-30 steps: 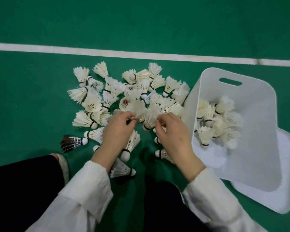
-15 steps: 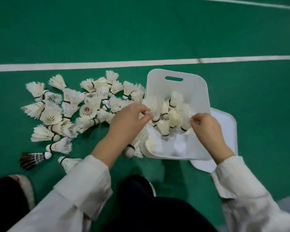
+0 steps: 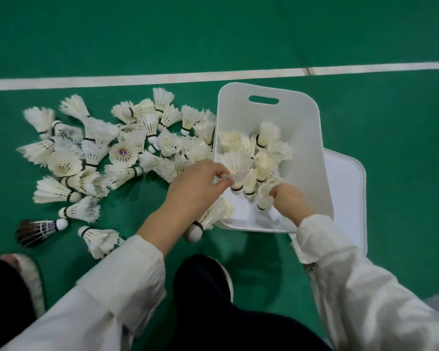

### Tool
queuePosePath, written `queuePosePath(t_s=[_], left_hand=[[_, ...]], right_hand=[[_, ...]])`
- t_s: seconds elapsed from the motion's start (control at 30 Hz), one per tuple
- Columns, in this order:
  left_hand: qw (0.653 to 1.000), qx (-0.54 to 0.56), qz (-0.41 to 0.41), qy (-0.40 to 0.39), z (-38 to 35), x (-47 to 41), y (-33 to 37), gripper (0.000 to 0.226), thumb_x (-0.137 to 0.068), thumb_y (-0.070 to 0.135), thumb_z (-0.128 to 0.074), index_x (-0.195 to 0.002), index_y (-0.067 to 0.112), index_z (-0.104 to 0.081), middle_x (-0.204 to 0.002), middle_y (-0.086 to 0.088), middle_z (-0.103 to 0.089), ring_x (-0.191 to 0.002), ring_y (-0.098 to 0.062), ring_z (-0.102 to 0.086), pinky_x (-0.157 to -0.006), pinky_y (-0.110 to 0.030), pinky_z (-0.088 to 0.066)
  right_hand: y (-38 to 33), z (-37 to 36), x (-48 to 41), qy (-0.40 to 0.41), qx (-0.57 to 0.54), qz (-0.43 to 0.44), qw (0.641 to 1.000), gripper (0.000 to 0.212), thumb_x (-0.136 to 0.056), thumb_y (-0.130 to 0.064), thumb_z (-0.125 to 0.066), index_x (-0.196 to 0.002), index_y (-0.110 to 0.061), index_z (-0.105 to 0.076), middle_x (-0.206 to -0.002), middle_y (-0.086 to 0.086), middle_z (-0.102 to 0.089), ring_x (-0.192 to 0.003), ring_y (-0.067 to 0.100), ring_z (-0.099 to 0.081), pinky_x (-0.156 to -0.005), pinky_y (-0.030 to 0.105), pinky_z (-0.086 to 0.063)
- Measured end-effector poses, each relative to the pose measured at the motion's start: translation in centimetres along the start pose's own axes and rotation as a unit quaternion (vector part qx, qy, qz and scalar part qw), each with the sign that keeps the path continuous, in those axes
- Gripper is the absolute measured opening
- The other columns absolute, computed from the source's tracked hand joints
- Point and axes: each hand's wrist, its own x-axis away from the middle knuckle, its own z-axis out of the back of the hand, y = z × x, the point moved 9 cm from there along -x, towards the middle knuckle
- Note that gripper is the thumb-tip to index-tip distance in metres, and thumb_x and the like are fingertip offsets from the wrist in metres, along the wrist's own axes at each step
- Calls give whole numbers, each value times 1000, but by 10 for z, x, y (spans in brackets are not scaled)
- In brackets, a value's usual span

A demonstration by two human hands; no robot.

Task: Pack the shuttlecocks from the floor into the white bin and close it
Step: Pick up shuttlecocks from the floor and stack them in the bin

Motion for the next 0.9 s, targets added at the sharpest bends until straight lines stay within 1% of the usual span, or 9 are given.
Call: queuePosePath(t_s=[0.1,0.17,0.27,0.4,0.5,0.63,0.7,0.8,0.9], left_hand=[[1000,-3,-4,2,0,0,1,25,-89,46,-51,-100,29,-64,-107,9,-61,-94,-12,-55,-77,-31,-46],[1000,-7,-8,7,2,1,1,25,-89,46,-51,-101,28,-64,-107,9,-61,-93,-11,-55,-75,-30,-45],[1000,-10,-10,8,3,1,3,25,-89,46,-51,-101,28,-64,-106,9,-61,-92,-12,-56,-73,-29,-45],[1000,-11,-12,9,4,2,6,23,-88,47,-52,-99,31,-64,-105,9,-61,-92,-13,-56,-73,-31,-45],[1000,-15,-12,6,5,3,4,23,-88,45,-52,-98,28,-64,-103,6,-61,-92,-15,-56,-76,-35,-47],[999,29,-21,21,18,10,3,22,-90,40,-51,-104,26,-60,-95,8,-61,-86,-14,-58,-75,-33,-49],[997,67,-6,43,30,15,0,33,-94,44,-40,-121,26,-50,-94,8,-61,-74,-10,-59,-70,-30,-50],[981,150,29,119,58,26,-15,37,-95,47,-27,-116,24,-47,-84,4,-62,-56,-6,-59,-54,-16,-46],[979,156,33,130,67,29,-25,29,-92,45,-43,-105,22,-53,-88,8,-61,-75,-4,-61,-62,-12,-44]], right_hand=[[1,10,8,18,-30,1,999,46,-83,10,-38,-115,-12,-63,-128,12,-58,-119,28,-52,-102,36,-40],[-2,32,18,83,-56,11,995,48,-78,9,-39,-107,-18,-66,-123,10,-61,-112,29,-57,-98,39,-43],[-26,71,45,175,-162,103,966,36,-84,3,-45,-105,-19,-65,-116,1,-61,-98,19,-59,-85,27,-45],[-86,100,83,164,-209,289,920,32,-88,-6,-56,-116,-20,-58,-114,-10,-50,-78,8,-55,-75,11,-42],[-112,93,88,133,-121,343,922,26,-86,-8,-57,-109,-17,-64,-119,-6,-55,-76,13,-57,-75,21,-46],[-116,94,84,120,-107,333,929,11,-85,-10,-59,-93,-9,-67,-98,4,-65,-82,17,-60,-78,30,-50],[-100,98,71,153,-106,283,941,10,-87,-14,-60,-91,-8,-67,-90,6,-66,-81,19,-61,-78,31,-50],[-77,88,40,167,-55,196,965,14,-88,-17,-58,-90,-7,-68,-89,7,-68,-83,21,-60,-73,28,-45],[-90,48,15,92,16,201,975,16,-88,-13,-55,-92,-4,-68,-94,12,-68,-90,28,-60,-77,33,-46]])
